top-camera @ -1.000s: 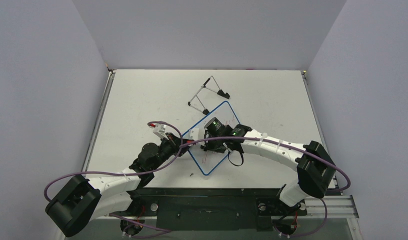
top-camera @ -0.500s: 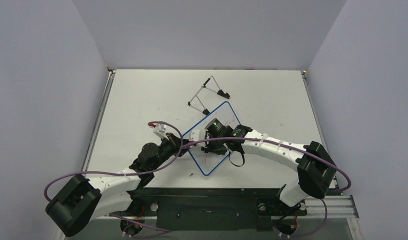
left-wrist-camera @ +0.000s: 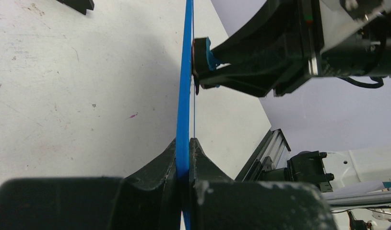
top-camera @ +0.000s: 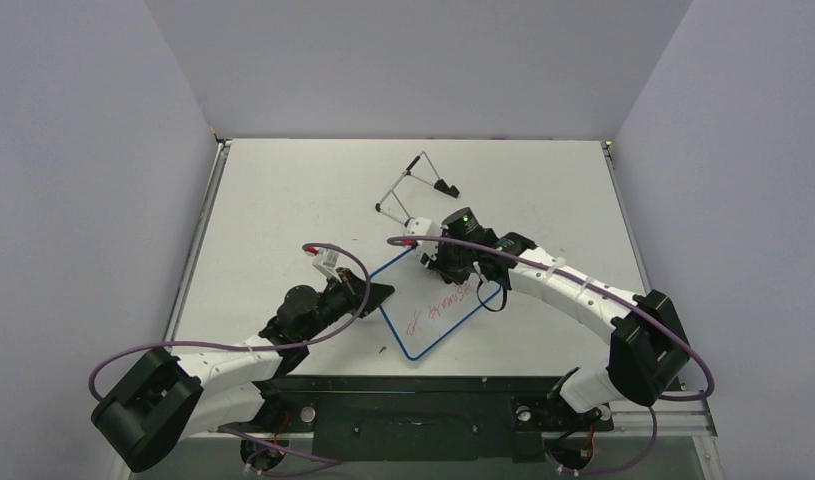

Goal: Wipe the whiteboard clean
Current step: Erase the whiteboard at the center of the board.

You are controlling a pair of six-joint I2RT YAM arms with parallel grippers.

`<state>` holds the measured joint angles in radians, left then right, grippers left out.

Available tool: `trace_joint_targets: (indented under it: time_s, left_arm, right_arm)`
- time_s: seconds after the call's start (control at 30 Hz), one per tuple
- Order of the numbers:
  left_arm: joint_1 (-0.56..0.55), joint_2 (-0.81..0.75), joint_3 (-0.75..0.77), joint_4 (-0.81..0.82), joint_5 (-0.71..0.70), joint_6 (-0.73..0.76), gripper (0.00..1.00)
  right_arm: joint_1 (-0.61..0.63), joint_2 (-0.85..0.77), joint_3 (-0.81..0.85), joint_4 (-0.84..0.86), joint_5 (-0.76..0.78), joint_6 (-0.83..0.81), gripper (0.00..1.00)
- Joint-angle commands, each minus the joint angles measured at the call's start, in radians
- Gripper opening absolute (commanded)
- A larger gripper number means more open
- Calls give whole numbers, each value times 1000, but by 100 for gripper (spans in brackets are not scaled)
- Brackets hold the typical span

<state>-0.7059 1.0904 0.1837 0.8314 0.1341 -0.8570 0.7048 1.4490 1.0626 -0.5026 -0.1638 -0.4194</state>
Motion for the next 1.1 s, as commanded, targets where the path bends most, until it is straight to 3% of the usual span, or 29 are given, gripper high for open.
trace_joint_targets:
  time_s: [0.0,0.13,0.3,0.4,0.73,0.9,1.07]
  left_arm:
    - [-9,1,54,71,49,12,0]
    - [-10,-10,54,55,41,14,0]
    - [-9,-20,55,46,41,16,0]
    - [-8,-12,58,45,45,17,0]
    - [-7,-18,55,46,48,18,0]
    - [-8,-22,56,40,49,19,0]
    - [-8,-1,66,49,59,19,0]
  right_arm:
    - [90,2,8,-20,-95,-46,0]
    - [105,14,9,-17,-50,-35,0]
    - [-14,13,11,32,81,32,0]
    - [-31,-7,-10,32,54,22,0]
    - [132,29,-1,-80,-47,-133,0]
    - [37,11,-3,6,86,-40,0]
    - [-18,-21,-19,-8,55,-59,0]
